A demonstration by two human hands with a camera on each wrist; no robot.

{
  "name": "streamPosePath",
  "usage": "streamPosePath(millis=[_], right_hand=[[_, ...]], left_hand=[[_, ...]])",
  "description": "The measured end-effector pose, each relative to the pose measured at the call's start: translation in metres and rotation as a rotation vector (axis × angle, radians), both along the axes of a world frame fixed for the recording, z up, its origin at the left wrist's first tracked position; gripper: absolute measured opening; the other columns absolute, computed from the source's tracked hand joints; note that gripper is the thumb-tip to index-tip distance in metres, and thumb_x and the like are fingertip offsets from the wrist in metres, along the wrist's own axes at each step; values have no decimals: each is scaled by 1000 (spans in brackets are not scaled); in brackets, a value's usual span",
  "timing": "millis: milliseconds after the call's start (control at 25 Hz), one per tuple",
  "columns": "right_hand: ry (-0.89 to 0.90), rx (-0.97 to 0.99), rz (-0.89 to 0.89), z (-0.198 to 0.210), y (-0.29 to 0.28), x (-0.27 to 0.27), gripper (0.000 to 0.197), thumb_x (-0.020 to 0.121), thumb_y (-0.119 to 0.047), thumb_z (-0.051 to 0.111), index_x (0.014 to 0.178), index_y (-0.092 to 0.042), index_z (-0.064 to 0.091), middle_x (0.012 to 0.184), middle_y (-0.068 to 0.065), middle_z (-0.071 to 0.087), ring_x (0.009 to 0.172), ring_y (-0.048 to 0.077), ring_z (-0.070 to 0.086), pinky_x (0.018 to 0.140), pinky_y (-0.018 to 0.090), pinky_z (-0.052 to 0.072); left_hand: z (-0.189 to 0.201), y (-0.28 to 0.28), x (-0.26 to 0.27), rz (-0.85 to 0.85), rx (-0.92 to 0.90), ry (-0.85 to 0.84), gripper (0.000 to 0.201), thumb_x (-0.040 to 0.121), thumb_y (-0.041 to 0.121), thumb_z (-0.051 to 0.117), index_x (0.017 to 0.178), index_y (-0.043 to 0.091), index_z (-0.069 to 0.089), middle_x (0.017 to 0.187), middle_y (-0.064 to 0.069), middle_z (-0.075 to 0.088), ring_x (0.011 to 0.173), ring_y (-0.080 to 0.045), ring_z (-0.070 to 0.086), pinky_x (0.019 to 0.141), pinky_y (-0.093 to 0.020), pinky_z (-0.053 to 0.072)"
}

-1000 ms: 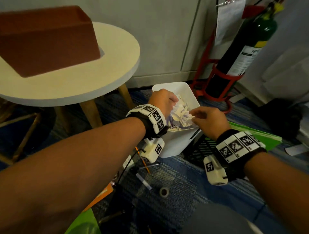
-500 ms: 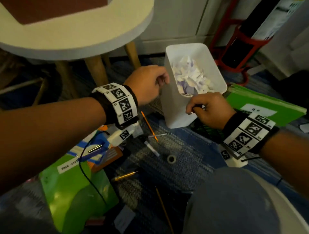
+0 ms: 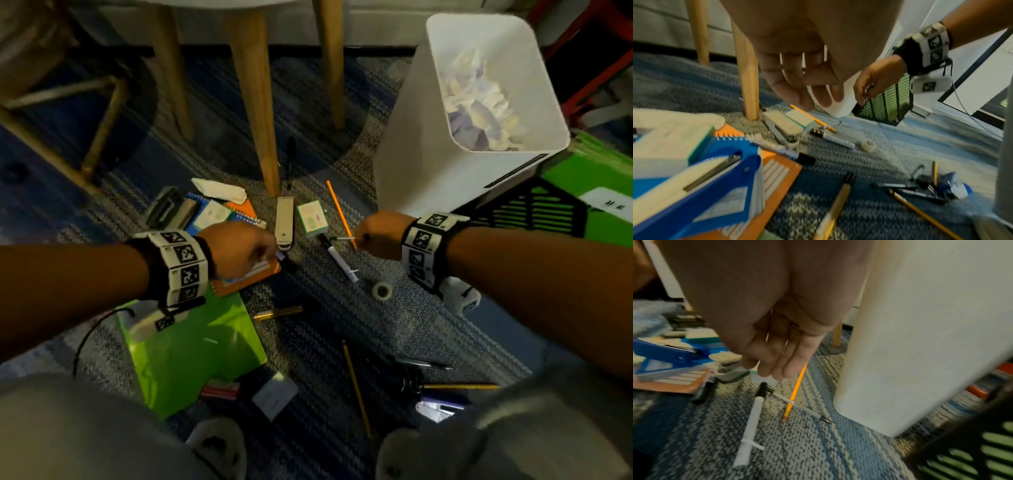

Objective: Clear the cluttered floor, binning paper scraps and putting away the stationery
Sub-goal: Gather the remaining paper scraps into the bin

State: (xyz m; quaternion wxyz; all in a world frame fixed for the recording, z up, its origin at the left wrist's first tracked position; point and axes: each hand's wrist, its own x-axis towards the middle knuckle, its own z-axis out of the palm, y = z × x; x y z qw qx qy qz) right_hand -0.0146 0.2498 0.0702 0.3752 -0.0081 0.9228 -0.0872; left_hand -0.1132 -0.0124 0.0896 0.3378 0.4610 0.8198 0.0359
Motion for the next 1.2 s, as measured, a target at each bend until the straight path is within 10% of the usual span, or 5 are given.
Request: streamPosePath(millis=[360,680,840,1000,1200], right_hand=[[-100,-39,-444,-89,-6,33,53,82,-30,74,131,-21,57,124,4,63,115,25,58,95,30,46],[-34,15,-729,-115,-24,49,13,84,-34,71,87,-22,75,79,3,66,72,21,61,63,27,47],[192,-98,-625,-71,-26,39,11,88,-29,65,83,-27,74,83,0,71,82,22,67,68,25,47],[805,-228,-497,26,-24,3,23,95,-31,57,104,-19,74,101,-9,70,89,1,60,77,18,42],[1306,-150,-711,141,43,-24,34,90,-49,55,102,-22,71,94,-17,63,76,-9,55,75,10,44]], left_hand=[[-113,-14,32,-286,-204,-135,29,92,22,47,119,26,55,119,1,58,111,-22,56,88,-31,46],[-125,-11,25,-57,-27,-135,28,92,19,47,117,24,59,119,2,60,113,-20,53,87,-29,42],[-123,-15,9,-31,8,-104,28,91,16,48,114,23,61,117,0,59,113,-23,54,89,-31,44],[-98,-6,-9,1,123,-1,30,92,21,46,115,20,66,121,-4,59,116,-27,50,91,-37,44],[-76,13,-64,401,324,95,18,81,25,47,90,19,62,95,-11,61,94,-33,55,77,-39,45]])
